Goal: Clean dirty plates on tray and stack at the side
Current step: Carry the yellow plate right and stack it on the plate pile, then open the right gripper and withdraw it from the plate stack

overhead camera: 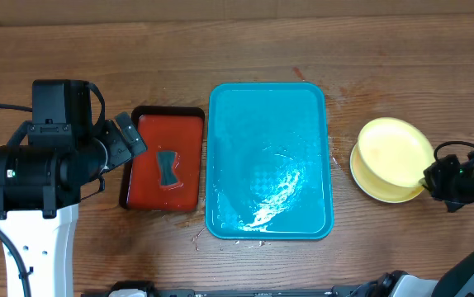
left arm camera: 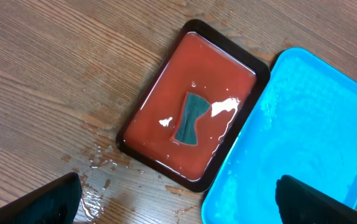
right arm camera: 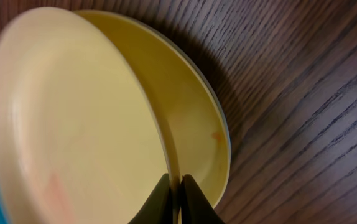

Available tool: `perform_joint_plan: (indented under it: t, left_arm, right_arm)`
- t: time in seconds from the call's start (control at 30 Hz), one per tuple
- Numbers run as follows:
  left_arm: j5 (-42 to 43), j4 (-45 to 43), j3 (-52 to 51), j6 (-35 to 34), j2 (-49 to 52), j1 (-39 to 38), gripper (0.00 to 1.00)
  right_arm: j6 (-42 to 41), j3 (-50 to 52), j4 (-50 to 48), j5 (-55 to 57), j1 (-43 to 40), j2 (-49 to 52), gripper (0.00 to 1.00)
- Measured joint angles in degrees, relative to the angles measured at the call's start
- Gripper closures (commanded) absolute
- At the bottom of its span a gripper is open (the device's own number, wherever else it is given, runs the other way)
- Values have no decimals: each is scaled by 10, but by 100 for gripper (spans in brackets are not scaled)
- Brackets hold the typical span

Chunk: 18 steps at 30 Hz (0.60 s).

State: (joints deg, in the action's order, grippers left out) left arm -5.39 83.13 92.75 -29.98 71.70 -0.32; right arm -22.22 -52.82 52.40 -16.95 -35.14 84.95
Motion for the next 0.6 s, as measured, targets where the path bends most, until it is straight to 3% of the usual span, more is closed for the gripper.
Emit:
perform_joint_plan:
  t: [0.3, 0.6]
  left_arm:
    - [0, 0, 0, 0, 0, 0, 0]
    - [0, 0, 0, 0, 0, 0, 0]
  right_arm:
    - [7, -13, 62, -18, 13, -26, 59]
    - [82, -107, 116, -92, 164, -223, 47]
